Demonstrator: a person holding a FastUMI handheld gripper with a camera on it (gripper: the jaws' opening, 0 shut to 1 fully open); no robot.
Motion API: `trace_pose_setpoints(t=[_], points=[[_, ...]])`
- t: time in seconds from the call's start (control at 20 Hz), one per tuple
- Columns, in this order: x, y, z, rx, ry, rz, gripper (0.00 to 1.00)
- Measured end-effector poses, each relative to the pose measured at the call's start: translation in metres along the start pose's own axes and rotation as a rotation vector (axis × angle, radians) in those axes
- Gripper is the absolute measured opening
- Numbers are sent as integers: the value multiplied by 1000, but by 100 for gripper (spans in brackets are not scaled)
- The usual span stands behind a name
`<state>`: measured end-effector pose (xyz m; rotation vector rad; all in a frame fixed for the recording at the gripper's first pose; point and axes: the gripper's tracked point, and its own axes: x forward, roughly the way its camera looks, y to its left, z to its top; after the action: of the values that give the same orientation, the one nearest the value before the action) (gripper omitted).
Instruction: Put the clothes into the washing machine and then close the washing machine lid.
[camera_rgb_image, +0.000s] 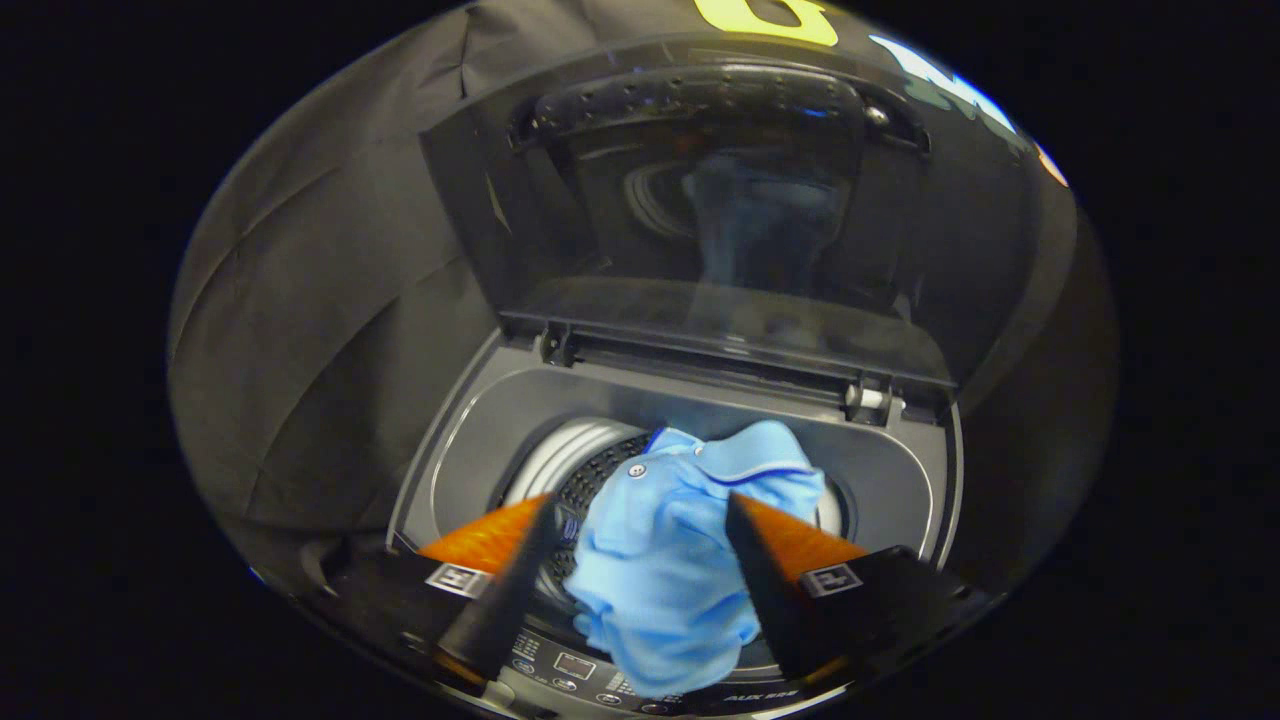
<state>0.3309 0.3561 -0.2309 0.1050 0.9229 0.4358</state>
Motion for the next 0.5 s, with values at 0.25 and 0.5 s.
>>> trace_pose_setpoints(t=[0.25,0.5], points=[[-15,6,22,-5,-78,7,98],[-37,9,58,2,-160,11,98]])
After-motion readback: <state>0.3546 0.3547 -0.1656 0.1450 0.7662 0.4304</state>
